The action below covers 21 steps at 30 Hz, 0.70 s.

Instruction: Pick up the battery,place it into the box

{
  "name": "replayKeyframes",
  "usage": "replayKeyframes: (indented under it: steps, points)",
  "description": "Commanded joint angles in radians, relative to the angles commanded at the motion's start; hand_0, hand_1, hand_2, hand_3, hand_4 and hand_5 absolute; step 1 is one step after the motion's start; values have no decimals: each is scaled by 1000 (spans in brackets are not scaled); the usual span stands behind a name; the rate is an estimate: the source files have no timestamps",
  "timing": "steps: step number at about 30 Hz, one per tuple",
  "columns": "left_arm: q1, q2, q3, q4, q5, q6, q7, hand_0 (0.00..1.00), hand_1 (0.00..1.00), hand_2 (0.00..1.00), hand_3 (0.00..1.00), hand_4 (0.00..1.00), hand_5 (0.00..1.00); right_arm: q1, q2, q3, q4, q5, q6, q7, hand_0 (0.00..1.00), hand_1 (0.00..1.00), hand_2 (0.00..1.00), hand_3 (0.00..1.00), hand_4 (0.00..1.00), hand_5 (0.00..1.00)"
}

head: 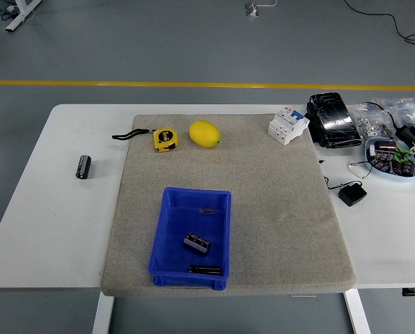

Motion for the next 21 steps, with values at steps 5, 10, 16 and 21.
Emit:
replayKeyframes:
  steps: [5, 10, 16, 21]
  points:
    - [-3, 0, 0, 1, -1, 0, -1, 710, 725, 754, 686, 703, 706, -44, 30, 7, 9, -7, 5, 27, 998, 938, 948, 998, 998, 998]
    - [-7, 3, -4, 0, 5, -2, 0, 710, 722, 751, 687, 704, 707, -71, 59, 13, 13, -29, 31, 48, 998, 929, 916, 963, 998, 998]
    - [-8, 6, -25, -3, 42, -6, 15, 710, 723, 752, 687, 704, 707, -75, 77, 2, 8, -49, 61, 64, 998, 924, 915, 958, 998, 998]
    - [-4, 3, -44, -3, 72, -8, 27, 710, 723, 752, 687, 704, 707, -72, 92, -4, 2, -59, 64, 57, 998, 924, 915, 958, 998, 998]
